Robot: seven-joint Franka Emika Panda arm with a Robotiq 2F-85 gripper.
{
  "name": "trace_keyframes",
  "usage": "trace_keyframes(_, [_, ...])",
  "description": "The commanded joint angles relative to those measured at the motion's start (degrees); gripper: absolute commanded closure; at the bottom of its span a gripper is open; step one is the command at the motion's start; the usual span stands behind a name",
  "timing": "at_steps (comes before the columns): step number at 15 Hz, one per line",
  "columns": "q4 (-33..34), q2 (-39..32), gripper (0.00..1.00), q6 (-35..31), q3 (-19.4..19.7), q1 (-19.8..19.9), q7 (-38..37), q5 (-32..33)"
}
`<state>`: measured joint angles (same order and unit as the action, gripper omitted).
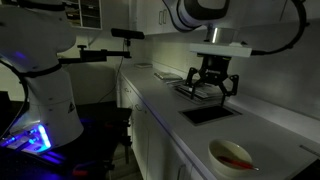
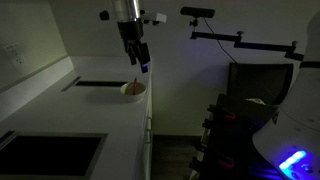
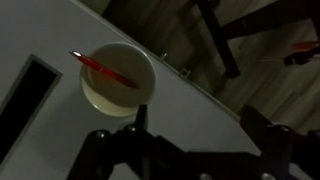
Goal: Take the pen out of the bowl
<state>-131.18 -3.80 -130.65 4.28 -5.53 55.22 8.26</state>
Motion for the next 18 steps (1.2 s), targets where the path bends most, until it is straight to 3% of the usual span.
trace_keyframes(1, [3.54, -3.99, 0.0, 0.63, -2.53, 2.73, 6.35, 6.61])
trace_keyframes(2, [3.95, -4.28, 0.0, 0.74, -2.68, 3.25, 7.93, 9.11])
trace_keyframes(3, [2.65, -3.66, 0.0, 0.22, -3.23, 3.47, 4.49, 6.31])
trace_keyframes(8, [3.56, -4.35, 0.0, 0.24, -3.59, 4.15, 6.64, 8.48])
trace_keyframes(9, [3.62, -5.57, 0.0, -1.7, -4.08, 5.02, 12.49, 7.03])
trace_keyframes(13, [4.73, -10.37, 0.0, -7.41, -3.87, 6.06, 18.59, 15.04])
trace_keyframes(16, [5.82, -14.08, 0.28, -14.13, -4.06, 7.99, 22.39, 17.13])
trace_keyframes(18, [7.41, -16.74, 0.32, -15.95, -4.32, 8.95, 24.48, 16.71])
